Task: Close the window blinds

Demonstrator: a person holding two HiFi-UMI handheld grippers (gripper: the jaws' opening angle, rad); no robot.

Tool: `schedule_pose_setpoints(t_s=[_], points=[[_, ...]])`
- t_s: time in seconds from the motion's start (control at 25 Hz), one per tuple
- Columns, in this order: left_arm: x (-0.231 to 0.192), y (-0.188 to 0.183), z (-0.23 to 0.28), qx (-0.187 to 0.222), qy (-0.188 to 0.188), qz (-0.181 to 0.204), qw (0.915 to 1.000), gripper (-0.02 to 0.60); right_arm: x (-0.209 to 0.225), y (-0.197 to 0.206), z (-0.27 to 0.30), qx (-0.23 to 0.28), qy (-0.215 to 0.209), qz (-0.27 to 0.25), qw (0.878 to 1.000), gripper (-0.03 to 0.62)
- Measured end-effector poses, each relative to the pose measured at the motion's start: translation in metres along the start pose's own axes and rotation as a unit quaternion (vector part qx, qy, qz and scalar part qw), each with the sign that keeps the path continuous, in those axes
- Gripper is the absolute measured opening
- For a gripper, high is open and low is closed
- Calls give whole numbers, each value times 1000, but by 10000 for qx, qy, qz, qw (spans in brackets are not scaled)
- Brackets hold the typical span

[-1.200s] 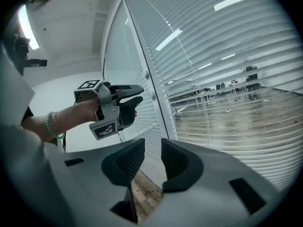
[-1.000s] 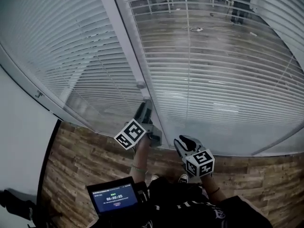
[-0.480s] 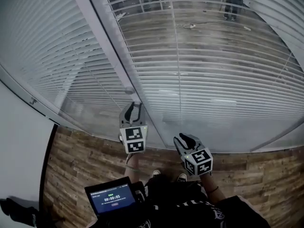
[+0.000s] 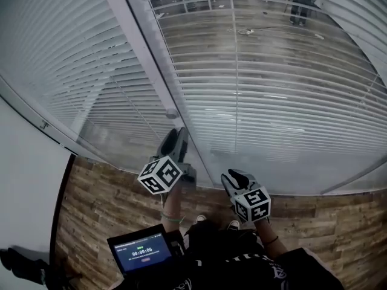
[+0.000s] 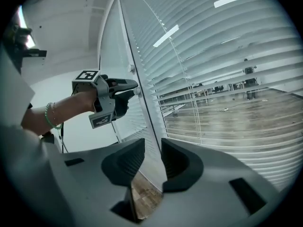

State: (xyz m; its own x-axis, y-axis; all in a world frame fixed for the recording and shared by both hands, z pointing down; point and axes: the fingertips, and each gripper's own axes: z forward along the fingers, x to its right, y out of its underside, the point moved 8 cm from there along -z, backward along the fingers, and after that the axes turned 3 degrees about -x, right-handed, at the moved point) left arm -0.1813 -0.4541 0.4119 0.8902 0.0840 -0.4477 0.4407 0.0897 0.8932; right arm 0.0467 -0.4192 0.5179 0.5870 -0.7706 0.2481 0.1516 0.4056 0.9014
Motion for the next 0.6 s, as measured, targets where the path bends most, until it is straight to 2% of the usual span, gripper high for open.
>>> schedule_pose_setpoints(t_s=[0.04,0.08,0.16,0.2,0.24,0.28,0.32,0.36,0.4,0.44,0.48,0.52,0.56,0.6], points=[[-3,1,0,-16,-24,-250,9997,152,0,0,1,-9,-2,9,10000,118],[-5,1,1,-65,-77,-302,9995,131,-1,0,2,-19,-1,11,10000,118],[-3,0,1,-206,-182,-28,9996,126,-1,0,3,-30,8,1,10000,120],[0,-2,1,-303,-236,301,9988,126,-1,0,2,-30,13,-2,10000,118],[4,-2,1,-428,-313,818,9952,126,-1,0,2,-27,19,-1,10000,118],[8,-2,1,-580,-424,1533,9856,126,-1,0,1,-26,29,1,10000,120],[12,0,2,-747,-562,2398,9663,125,0,0,1,-31,42,2,10000,118],[16,3,3,-897,-699,3309,9368,125,0,0,1,-43,56,4,10000,118],[20,5,5,-1002,-804,4144,9010,125,1,1,0,-61,67,10,10000,118],[23,7,6,-1057,-865,4802,8664,124,1,2,0,-83,76,22,9999,118],[25,9,7,-1067,-891,5233,8408,126,1,3,0,-107,84,37,9999,118],[25,11,8,-1038,-893,5404,8302,126,2,4,0,-131,90,51,9999,118],[24,11,8,-987,-876,5290,8383,126,2,5,0,-152,92,64,9998,118],[22,10,7,-928,-830,4880,8639,126,2,6,0,-168,89,74,9998,118]])
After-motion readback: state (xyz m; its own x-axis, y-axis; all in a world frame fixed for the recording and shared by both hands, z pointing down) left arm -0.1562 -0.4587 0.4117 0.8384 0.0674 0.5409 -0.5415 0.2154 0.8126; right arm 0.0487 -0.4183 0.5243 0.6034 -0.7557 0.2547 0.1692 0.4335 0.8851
